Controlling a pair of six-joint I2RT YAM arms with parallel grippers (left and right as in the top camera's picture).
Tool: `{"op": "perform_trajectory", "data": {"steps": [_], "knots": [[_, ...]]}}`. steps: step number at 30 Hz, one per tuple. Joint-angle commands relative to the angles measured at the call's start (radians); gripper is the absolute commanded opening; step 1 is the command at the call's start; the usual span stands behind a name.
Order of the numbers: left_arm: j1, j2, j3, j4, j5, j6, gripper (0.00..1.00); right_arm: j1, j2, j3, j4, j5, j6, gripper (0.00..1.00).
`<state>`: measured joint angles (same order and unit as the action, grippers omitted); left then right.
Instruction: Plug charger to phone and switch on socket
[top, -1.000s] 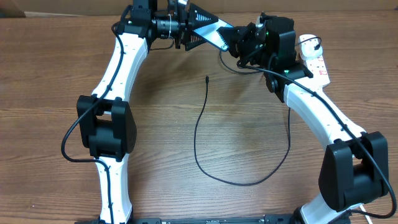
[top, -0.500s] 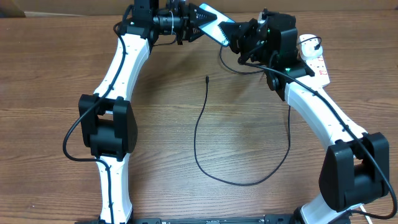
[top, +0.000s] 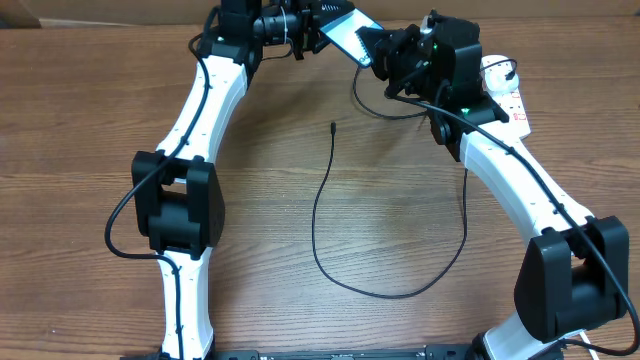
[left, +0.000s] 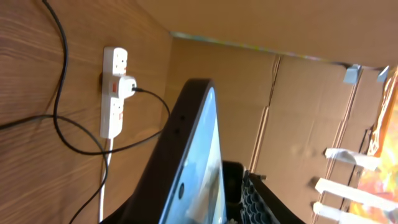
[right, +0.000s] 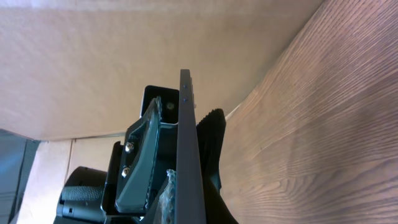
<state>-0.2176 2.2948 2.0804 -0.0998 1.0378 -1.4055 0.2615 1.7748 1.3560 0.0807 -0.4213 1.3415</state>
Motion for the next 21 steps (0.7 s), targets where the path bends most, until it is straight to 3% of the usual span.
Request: {"op": "perform_trajectory", "data": {"steps": [1, 7, 21], "knots": [[-0.037, -0.011, 0.028, 0.064, -0.042, -0.016, 0.32, 0.058, 0.001, -0.015, -0.053, -0.124, 0.002, 0.04], [-0.046, -0.011, 0.028, 0.084, -0.064, -0.040, 0.11, 0.072, 0.001, -0.015, -0.060, -0.132, 0.024, 0.04], [-0.058, -0.011, 0.028, 0.116, -0.107, -0.122, 0.04, 0.077, 0.001, -0.015, -0.060, -0.159, 0.025, 0.04]]}}
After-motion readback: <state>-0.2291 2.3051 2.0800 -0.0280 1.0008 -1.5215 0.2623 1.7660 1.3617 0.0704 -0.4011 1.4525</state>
